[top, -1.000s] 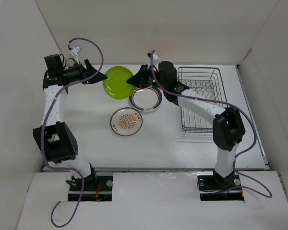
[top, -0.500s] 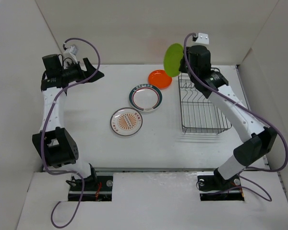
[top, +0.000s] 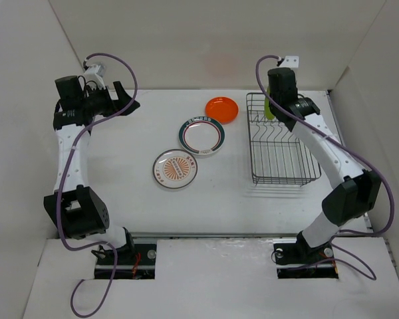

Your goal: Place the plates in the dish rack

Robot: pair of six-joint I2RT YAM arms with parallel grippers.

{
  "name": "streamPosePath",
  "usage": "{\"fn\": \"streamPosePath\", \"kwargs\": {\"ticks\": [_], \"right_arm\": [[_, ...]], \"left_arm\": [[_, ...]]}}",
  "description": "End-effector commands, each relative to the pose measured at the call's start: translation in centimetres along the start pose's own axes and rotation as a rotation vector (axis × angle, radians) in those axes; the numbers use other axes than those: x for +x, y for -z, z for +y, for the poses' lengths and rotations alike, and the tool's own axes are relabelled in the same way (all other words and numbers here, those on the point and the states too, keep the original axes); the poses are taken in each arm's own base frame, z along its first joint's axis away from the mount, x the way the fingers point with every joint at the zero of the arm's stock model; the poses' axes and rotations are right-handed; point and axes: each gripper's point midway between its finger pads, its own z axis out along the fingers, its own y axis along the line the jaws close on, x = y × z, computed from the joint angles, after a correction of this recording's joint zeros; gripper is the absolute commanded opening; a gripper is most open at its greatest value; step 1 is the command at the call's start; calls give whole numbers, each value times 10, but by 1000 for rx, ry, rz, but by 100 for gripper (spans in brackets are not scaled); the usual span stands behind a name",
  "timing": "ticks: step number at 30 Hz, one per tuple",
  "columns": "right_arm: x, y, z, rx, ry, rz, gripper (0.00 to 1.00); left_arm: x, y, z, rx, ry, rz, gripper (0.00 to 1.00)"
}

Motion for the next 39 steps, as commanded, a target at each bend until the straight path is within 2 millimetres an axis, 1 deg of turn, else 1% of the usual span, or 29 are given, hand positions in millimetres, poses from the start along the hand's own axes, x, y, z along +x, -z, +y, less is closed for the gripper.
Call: {"fn": "streamPosePath", "kwargs": {"ticks": [1, 2, 3, 4, 5, 6, 7, 9, 10, 11, 12, 13, 14, 16, 17, 19, 20, 22, 23, 25, 26, 29, 30, 32, 34, 35, 37, 39], "right_arm": [[-14, -6, -7, -16, -30, -52, 0], [-15, -7, -11, -14, -39, -56, 0], [-11, -8, -8, -31, -25, -47, 0], [-14, -11, -11, -32, -38, -57, 0], [-10, -16, -14, -35, -40, -49, 0], [-4, -17, -10, -52, -32, -36, 0], [-7, -17, -8, -63, -38, -45, 0], [2, -22, -8, -67, -34, -31, 0], [6, -25, -4, -76, -28, -21, 0], [6, -25, -4, -76, -40, -21, 0], [7, -28, -2, -76, -40, -19, 0], [16, -33, 0, -74, -28, 0, 0], [14, -33, 1, -75, -32, -7, 0], [23, -43, 7, -73, -30, 11, 0], [23, -43, 7, -73, -30, 11, 0], [33, -50, 12, -79, -16, 35, 0], [33, -50, 13, -79, -25, 36, 0], [37, -53, 14, -78, -20, 45, 0], [42, -58, 15, -68, -15, 51, 0], [42, -58, 13, -57, -15, 50, 0], [46, -59, 13, -56, -10, 58, 0], [44, -59, 13, -57, -15, 50, 0], [53, -62, 15, -54, -12, 68, 0], [51, -63, 17, -64, -18, 62, 0], [63, -69, 20, -60, -11, 88, 0], [63, -69, 21, -60, -11, 88, 0], [72, -75, 24, -57, -9, 108, 7], [72, -75, 24, -57, -18, 108, 15]], "left_arm": [[-17, 16, -13, -4, -70, -54, 100], [-17, 16, -13, -4, -70, -54, 100], [-17, 16, -13, -4, -70, -54, 100], [-17, 16, -13, -4, -70, -54, 100], [-17, 16, -13, -4, -70, -54, 100], [-17, 16, -13, -4, -70, -54, 100], [-13, 15, -12, -4, -64, -47, 100], [-13, 15, -12, -4, -64, -47, 100], [-13, 15, -12, -4, -64, -47, 100], [-13, 15, -12, -4, -64, -47, 100], [-13, 15, -12, -4, -64, -47, 100], [-13, 15, -11, -4, -73, -47, 100], [-13, 15, -11, -4, -73, -47, 100], [-13, 15, -11, -4, -73, -47, 100], [-13, 15, -11, -4, -73, -47, 100], [-13, 15, -11, -4, -73, -47, 100], [-10, 14, -10, -5, -67, -40, 100], [-10, 14, -10, -5, -67, -40, 100], [-10, 14, -10, -5, -67, -40, 100], [-10, 14, -10, -5, -67, -40, 100], [-12, 14, -10, -4, -73, -47, 100], [-12, 14, -10, -4, -73, -47, 100], [-12, 14, -10, -4, -73, -47, 100], [-12, 14, -10, -4, -73, -47, 100], [-8, 13, -9, -5, -67, -40, 100], [-8, 13, -8, -5, -76, -40, 100], [-8, 13, -8, -5, -76, -40, 100], [-8, 13, -8, -5, -76, -40, 100]]}}
